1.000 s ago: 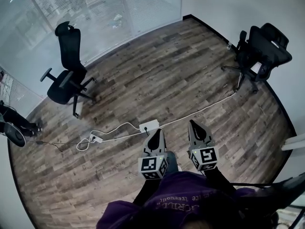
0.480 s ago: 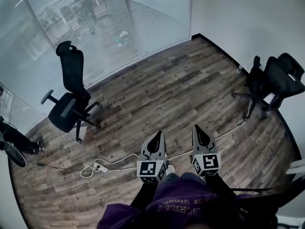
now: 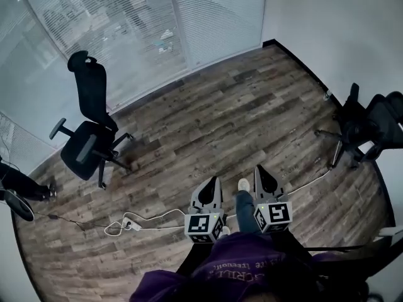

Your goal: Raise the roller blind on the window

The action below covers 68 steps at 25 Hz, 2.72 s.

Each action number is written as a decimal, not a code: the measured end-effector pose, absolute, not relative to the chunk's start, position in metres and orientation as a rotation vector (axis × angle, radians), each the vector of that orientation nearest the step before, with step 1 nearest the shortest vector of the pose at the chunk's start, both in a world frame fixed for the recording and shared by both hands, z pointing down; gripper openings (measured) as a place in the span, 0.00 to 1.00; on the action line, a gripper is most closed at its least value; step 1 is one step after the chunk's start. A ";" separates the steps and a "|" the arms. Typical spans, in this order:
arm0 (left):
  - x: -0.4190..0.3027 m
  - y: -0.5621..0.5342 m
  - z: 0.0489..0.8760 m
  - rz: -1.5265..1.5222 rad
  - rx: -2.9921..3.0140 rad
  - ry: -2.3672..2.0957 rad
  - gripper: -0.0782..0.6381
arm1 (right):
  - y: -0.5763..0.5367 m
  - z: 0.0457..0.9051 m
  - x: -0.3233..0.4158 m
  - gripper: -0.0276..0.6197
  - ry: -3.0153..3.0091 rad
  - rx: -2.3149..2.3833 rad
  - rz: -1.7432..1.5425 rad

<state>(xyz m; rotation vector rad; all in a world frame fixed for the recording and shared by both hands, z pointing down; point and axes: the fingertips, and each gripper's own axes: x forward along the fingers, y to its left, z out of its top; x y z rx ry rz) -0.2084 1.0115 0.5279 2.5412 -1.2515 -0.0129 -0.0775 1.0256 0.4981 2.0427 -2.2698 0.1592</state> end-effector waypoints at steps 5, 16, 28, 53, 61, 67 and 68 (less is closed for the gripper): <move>-0.181 0.919 0.525 -0.027 2.471 -1.323 0.11 | 0.928 0.494 -0.043 0.04 -2.322 1.986 0.160; -0.075 0.755 0.506 -0.020 2.494 -1.380 0.11 | 0.759 0.489 0.070 0.04 -2.342 1.937 0.184; -0.057 0.590 0.514 -0.033 2.489 -1.429 0.11 | 0.592 0.503 0.083 0.04 -2.375 1.854 0.187; -0.055 0.168 0.518 -0.001 2.392 -1.562 0.11 | 0.156 0.496 0.080 0.04 -2.467 1.702 0.178; -0.021 0.006 0.473 -0.032 2.462 -1.725 0.11 | 0.006 0.475 0.121 0.04 -2.483 1.617 0.121; 0.001 -0.081 0.467 -0.036 2.477 -1.776 0.11 | -0.063 0.482 0.149 0.04 -2.486 1.603 0.123; 0.004 -0.094 0.465 -0.022 2.503 -1.767 0.13 | -0.071 0.484 0.151 0.04 -2.488 1.602 0.128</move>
